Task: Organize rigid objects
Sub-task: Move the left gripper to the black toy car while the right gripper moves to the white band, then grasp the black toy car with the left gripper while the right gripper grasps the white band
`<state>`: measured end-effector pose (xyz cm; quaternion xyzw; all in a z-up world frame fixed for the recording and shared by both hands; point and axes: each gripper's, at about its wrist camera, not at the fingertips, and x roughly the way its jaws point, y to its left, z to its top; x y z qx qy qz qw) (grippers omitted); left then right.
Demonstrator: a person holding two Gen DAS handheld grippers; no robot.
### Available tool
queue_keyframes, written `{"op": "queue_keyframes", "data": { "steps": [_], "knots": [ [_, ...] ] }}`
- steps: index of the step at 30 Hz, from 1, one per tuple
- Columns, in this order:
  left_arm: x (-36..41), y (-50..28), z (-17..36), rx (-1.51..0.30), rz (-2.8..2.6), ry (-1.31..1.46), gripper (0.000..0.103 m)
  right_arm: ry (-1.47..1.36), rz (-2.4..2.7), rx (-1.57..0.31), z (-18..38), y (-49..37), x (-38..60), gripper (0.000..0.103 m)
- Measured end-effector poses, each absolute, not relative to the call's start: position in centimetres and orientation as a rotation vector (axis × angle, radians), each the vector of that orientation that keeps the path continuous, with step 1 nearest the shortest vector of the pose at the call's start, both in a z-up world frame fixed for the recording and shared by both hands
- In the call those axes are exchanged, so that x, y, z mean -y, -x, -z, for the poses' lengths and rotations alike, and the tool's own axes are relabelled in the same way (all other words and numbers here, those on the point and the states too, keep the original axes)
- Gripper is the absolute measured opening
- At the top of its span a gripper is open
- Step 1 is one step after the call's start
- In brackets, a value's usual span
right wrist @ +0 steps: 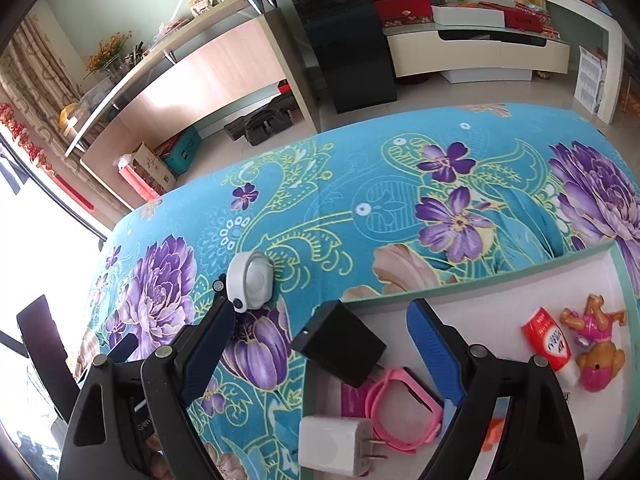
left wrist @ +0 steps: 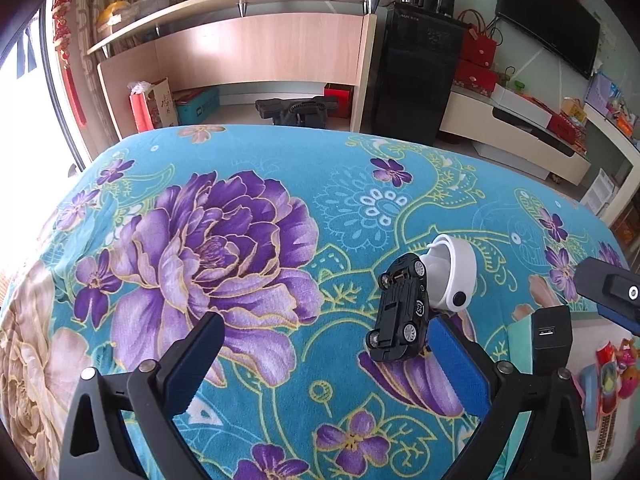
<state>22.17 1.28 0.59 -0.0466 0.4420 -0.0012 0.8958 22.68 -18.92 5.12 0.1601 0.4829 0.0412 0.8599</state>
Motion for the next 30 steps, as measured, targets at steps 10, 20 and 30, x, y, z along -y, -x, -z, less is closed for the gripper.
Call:
{"op": "queue_keyframes", "data": {
  "steps": [10, 20, 30],
  "knots": [
    [0.1, -23.5, 0.7, -0.905, 0.084, 0.106, 0.089, -0.272, -0.209, -1.113, -4.2, -28.2, 16.5, 0.087],
    [0.8, -24.6, 2.4, -0.921, 0.109, 0.09, 0.076, -0.213, -0.247, -1.225, -1.5, -30.8, 14.4, 0.072],
    [-0.7, -24.7, 2.4, -0.934, 0.066, 0.092, 0.029, -0.204, -0.3, -1.251, -0.7, -32.0, 12.8, 0.069]
  ]
}}
